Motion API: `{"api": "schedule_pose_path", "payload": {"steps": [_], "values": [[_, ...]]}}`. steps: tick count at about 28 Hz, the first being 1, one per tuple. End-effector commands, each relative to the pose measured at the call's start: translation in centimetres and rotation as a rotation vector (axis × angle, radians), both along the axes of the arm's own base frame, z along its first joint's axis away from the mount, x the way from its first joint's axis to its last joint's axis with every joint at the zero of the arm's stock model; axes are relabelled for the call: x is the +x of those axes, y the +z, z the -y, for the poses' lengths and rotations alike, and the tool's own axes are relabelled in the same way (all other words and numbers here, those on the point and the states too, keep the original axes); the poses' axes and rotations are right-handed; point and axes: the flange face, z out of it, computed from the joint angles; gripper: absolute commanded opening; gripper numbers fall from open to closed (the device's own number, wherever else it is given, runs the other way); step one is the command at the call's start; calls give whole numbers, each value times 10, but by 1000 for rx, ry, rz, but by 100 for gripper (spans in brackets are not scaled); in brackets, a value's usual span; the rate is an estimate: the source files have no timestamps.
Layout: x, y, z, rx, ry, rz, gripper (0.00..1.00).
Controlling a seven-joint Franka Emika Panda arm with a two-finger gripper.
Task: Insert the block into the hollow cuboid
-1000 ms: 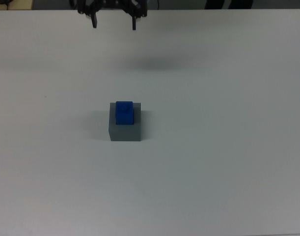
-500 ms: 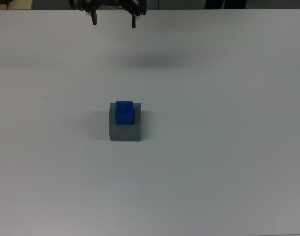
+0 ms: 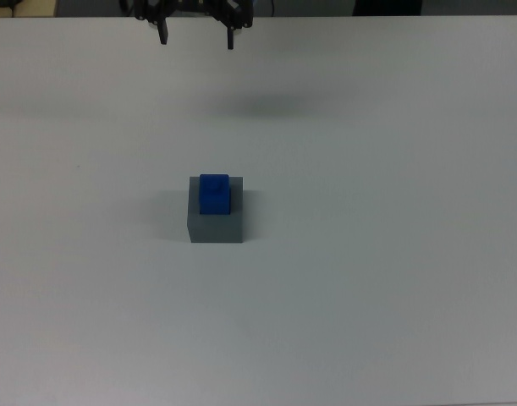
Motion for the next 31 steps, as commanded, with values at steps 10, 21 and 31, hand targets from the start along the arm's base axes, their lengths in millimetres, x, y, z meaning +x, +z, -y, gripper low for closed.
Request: {"api": "schedule_pose_path", "payload": {"steps": [10,21,31], "values": [[3,-6,-2,6,-12,-16,100],[3,-7,-3,7,-12,-21,100],[3,-8,-3,7,-11,-24,100]]}}
